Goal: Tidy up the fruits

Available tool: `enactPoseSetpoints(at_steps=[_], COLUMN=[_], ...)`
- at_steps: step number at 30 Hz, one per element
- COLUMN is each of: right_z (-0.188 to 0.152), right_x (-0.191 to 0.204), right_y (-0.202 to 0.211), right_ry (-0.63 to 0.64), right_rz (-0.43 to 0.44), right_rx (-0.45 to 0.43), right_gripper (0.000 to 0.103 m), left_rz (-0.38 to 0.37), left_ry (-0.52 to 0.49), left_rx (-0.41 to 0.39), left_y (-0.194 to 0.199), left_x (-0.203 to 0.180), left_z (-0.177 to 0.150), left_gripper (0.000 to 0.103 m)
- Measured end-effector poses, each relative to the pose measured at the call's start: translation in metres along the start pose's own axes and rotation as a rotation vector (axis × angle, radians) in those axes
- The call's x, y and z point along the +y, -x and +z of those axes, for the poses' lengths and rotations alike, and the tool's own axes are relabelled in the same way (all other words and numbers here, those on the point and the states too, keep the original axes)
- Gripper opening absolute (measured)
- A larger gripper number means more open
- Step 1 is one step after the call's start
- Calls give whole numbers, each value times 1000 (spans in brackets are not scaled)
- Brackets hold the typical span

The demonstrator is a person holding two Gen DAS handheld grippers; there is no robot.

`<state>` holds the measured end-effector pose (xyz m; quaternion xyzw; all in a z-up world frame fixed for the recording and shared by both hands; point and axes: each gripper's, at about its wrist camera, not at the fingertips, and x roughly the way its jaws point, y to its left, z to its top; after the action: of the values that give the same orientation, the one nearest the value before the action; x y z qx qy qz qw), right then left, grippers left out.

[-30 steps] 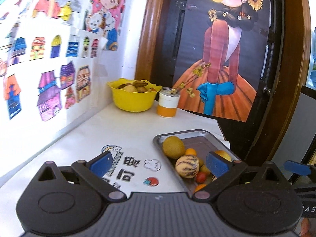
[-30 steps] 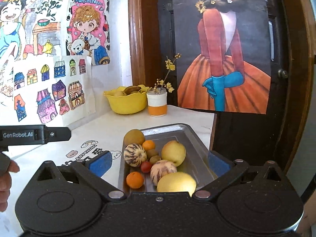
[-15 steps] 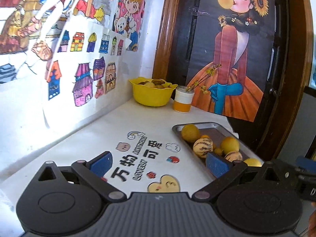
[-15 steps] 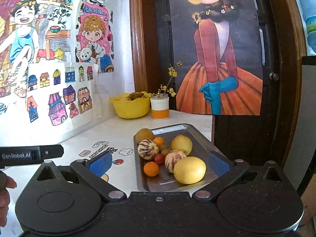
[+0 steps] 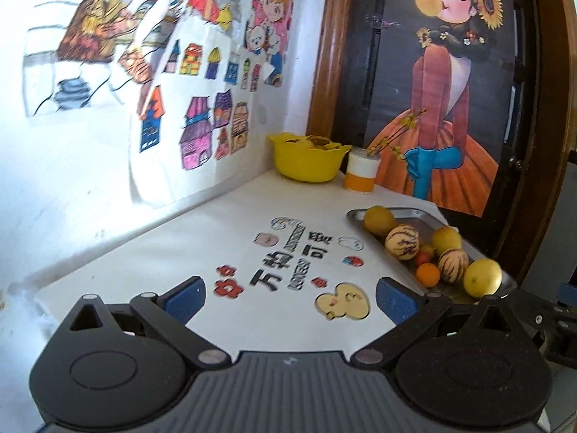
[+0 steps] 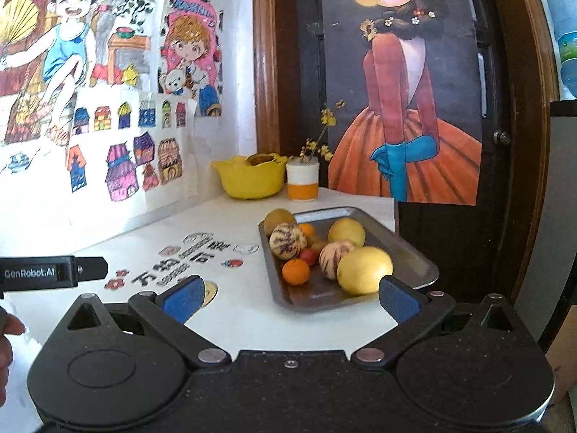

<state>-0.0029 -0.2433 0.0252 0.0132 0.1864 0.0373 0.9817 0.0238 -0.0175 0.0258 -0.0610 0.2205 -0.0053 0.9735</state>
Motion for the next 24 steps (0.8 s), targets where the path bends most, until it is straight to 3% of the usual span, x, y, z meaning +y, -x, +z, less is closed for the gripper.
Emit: enactPoseSetpoints(at_steps=[24], right_z=[-11], right_x=[5], right_y=[-10], right_ry=[-7], right_rz=[25], right_rx=[63], right_gripper=[102], left_rz=[45], left_ry=[33], left_rx=[34], left_y=[0], left_x=[16], left_z=[-19], left_gripper=[103])
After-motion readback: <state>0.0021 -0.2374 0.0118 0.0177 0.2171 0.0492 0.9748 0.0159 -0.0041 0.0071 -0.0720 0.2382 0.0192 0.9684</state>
